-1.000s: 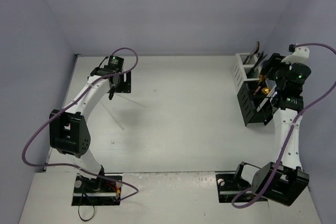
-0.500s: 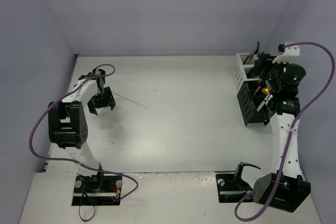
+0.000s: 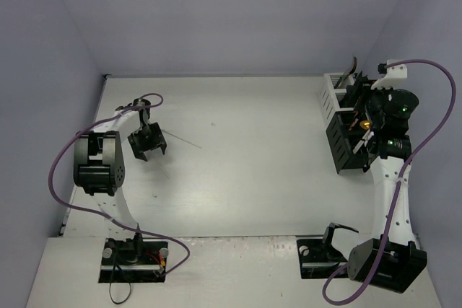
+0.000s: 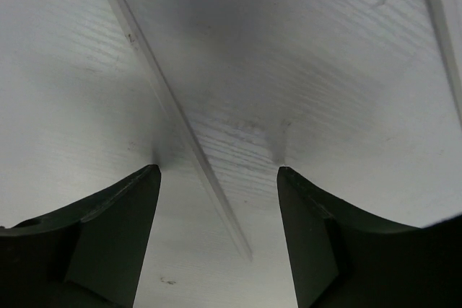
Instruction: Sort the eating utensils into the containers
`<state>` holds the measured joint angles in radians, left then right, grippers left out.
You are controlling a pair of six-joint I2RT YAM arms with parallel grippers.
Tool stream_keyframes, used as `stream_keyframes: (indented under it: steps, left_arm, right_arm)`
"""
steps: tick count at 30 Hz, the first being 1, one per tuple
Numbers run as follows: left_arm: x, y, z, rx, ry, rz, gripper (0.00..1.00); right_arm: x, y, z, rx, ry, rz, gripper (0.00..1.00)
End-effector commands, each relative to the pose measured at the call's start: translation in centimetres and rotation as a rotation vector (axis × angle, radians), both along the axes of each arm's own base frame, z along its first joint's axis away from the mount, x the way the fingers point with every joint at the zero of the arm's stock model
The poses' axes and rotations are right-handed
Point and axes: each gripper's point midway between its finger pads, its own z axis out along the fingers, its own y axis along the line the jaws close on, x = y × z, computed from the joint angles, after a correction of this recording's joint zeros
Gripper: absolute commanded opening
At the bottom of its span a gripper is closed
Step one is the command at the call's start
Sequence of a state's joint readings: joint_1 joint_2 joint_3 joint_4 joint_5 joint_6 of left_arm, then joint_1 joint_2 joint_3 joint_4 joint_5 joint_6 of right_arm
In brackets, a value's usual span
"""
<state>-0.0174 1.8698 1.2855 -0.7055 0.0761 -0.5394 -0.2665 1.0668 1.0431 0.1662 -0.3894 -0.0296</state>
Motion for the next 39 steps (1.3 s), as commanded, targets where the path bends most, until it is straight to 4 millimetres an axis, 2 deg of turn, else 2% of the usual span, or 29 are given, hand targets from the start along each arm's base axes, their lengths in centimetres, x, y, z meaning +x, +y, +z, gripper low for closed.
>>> stream_keyframes:
  steps: [1,6,8,11,14,18,20,22,24,25,26,27,28,30,33,36,39]
  left_arm:
    - [0.0,0.2,-0.4,-0.002,-0.001,0.043,0.55]
    - [-0.3,0.4,-1.0,0.006,0.011,0.057,0.34]
    - [-0.4,0.3,-1.3,-0.004,0.015,0.055,0.19]
    - [-0.4,1.2,-1.8,-0.030,0.020,0.077,0.05]
    - [-0.4,1.9,-1.3,-0.038,0.005,0.085,0.00]
    - [0.0,2.9,1.5,-0.017,-0.077,0.086,0.00]
    - [0.6,3.4,3.5,0.005,-0.145,0.067,0.00]
    - [2.2,3.6,7.4,0.022,-0.275,0.017,0.00]
    - [3.6,3.0,11.5,0.010,-0.421,-0.054,0.00]
    - [4.2,1.9,13.3,-0.037,-0.484,-0.113,0.00]
    - [4.5,0.5,14.7,-0.082,-0.537,-0.195,0.00]
    - [4.6,-0.9,15.9,-0.126,-0.585,-0.274,0.00]
    - [4.5,-2.3,16.8,-0.181,-0.615,-0.329,0.00]
    - [4.2,-4.3,17.9,-0.262,-0.655,-0.397,0.00]
    - [3.1,-10.2,20.3,-0.520,-0.737,-0.558,0.00]
    - [1.0,-14.9,21.1,-0.679,-0.766,-0.692,0.00]
    - [-1.2,-19.5,22.6,-0.752,-0.827,-0.834,0.00]
  right_arm:
    - [-0.1,1.9,3.9,-0.019,-0.112,0.097,0.48]
    - [0.0,3.3,3.9,-0.024,-0.110,0.157,0.48]
    - [0.1,3.5,3.9,-0.019,-0.108,0.166,0.48]
    - [0.1,4.0,4.1,-0.014,-0.111,0.184,0.47]
    - [-0.1,5.1,4.2,-0.007,-0.112,0.229,0.47]
    - [-0.5,7.7,4.4,0.000,-0.113,0.336,0.48]
    - [-0.6,9.0,4.5,0.003,-0.115,0.371,0.50]
    - [-0.5,10.8,4.7,0.009,-0.114,0.416,0.51]
    - [-0.1,12.5,4.6,0.041,-0.098,0.452,0.54]
    - [0.1,13.1,4.6,0.057,-0.092,0.456,0.57]
    - [0.2,14.3,4.6,0.082,-0.081,0.479,0.65]
    - [0.2,15.8,4.5,0.112,-0.065,0.512,0.74]
    - [0.0,17.6,4.0,0.147,-0.037,0.560,0.78]
    - [0.4,19.7,2.6,0.226,0.035,0.608,0.82]
    - [0.3,23.6,1.2,0.321,0.125,0.695,0.86]
    - [-0.3,26.9,0.5,0.387,0.191,0.793,0.87]
    - [-1.1,30.4,-1.5,0.417,0.285,0.900,0.86]
